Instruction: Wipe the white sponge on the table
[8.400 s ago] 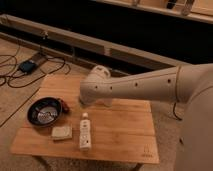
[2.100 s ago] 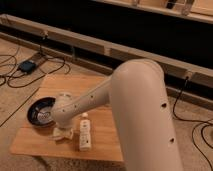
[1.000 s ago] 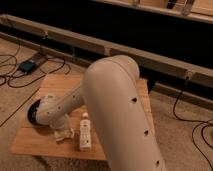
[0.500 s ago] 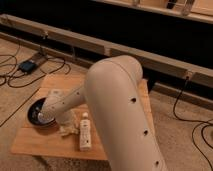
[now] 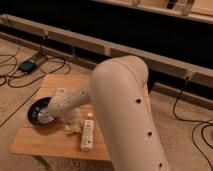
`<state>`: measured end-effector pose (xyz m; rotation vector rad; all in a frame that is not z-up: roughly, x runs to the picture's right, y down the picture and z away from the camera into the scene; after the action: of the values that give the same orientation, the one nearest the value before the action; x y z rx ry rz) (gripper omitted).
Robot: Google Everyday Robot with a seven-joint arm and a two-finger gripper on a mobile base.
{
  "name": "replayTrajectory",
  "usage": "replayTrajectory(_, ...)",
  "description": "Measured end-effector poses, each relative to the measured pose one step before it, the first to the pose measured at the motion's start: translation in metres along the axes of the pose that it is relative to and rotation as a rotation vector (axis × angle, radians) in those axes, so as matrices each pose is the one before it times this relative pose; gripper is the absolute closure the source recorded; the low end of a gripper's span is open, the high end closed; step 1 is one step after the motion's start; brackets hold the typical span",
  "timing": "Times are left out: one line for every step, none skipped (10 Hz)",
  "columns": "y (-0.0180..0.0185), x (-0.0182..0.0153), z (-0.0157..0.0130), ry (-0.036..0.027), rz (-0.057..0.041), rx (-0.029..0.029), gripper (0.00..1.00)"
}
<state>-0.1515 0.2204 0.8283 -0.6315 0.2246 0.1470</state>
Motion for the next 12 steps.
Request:
replayTrajectory(0.00520, 0.00413, 0.00057, 0.00464, -0.00871, -0.00785, 1.00)
replayTrajectory(0.00586, 0.00386, 0.00046, 0.00354, -0.01044, -0.00632, 1.00)
replayTrajectory(0.00644, 0.00178, -0.00060, 0.00076, -0.01196, -0.00535, 1.00)
replayTrajectory(0.00851, 0.00093, -0.00100, -0.00188, -0.01510, -0.00664, 1.00)
replayTrajectory(0.00807, 0.00022, -0.00234, -0.00425, -0.01461, -0.00406, 1.00)
replayTrajectory(0.00812, -0.00159, -0.00375, -0.00654, -0.01672, -0.00162, 1.00)
replayTrajectory(0.00910, -0.00462, -0.00504, -0.01324, -0.01910, -0.00004, 1.00)
replayTrajectory(0.00622, -0.00217, -0.00361, -0.00667, -0.01194, 0.00061, 1.00)
replayTrajectory(0.00892, -0.00446, -0.00403, -0.01136, -0.01766, -0.00202, 1.00)
replayTrajectory(0.00615, -0.00536, -0.00206, -0.00871, -0.01706, -0.00112, 1.00)
replayTrajectory(0.00714, -0.00839, -0.00207, -0.00900, -0.02106, -0.00262, 1.00)
replayTrajectory(0.00498, -0.00836, -0.00128, -0.00415, -0.02598, -0.00048, 1.00)
